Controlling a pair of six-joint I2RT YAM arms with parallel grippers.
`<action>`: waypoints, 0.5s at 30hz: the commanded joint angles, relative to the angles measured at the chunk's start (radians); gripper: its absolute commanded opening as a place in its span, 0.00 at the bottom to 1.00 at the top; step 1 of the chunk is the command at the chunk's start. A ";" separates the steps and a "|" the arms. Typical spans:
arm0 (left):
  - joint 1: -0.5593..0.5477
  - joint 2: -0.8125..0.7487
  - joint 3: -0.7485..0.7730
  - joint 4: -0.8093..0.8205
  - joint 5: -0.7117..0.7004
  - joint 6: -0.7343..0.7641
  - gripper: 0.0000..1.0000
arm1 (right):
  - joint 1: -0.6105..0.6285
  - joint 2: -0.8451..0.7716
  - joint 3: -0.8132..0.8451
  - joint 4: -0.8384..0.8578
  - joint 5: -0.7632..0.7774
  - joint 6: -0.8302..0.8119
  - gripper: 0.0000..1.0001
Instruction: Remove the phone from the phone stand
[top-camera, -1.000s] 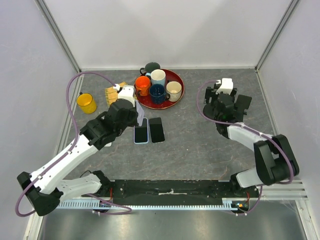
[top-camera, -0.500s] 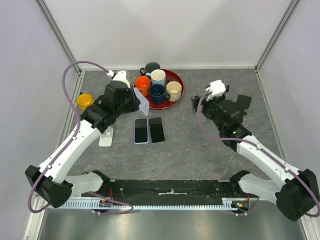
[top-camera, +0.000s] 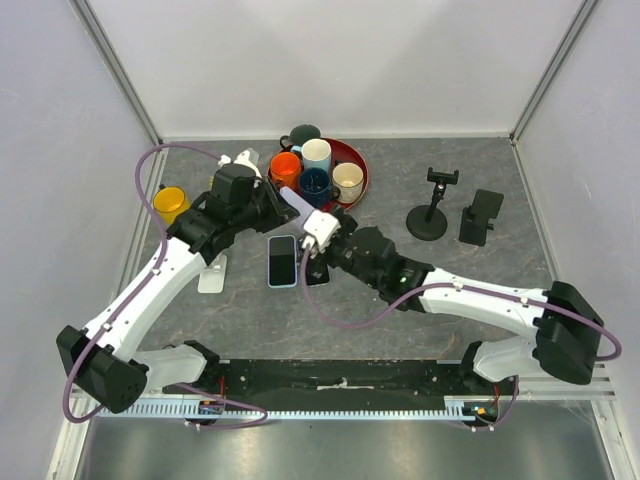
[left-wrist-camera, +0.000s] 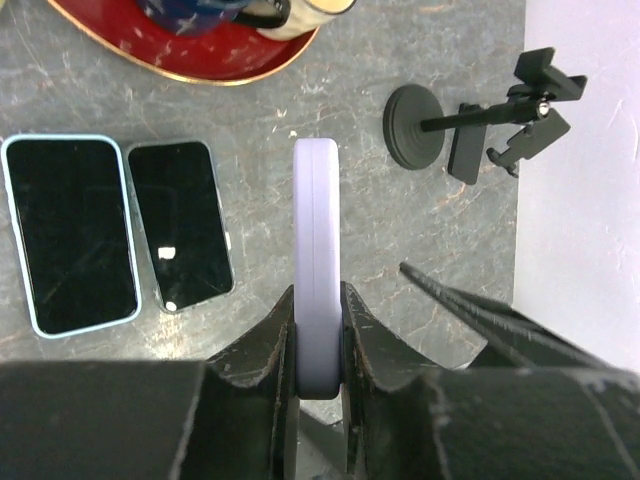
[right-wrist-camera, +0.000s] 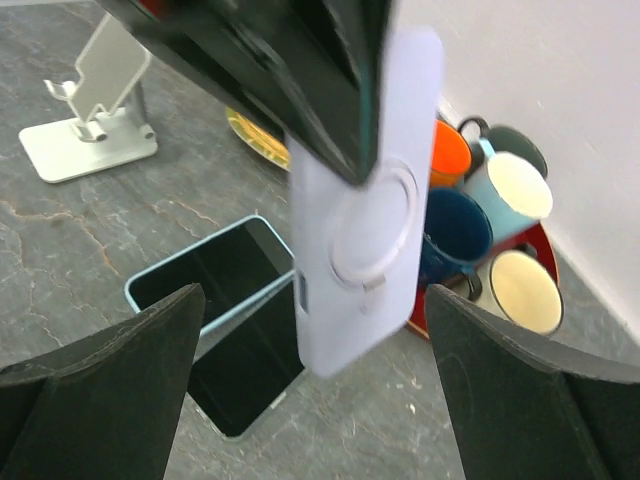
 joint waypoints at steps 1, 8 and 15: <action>0.011 -0.054 -0.010 0.091 0.057 -0.088 0.02 | 0.085 0.063 0.086 0.065 0.086 -0.142 0.98; 0.014 -0.069 -0.010 0.091 0.084 -0.093 0.02 | 0.135 0.162 0.108 0.170 0.251 -0.190 0.97; 0.016 -0.087 -0.009 0.077 0.081 -0.087 0.02 | 0.135 0.245 0.128 0.241 0.424 -0.260 0.93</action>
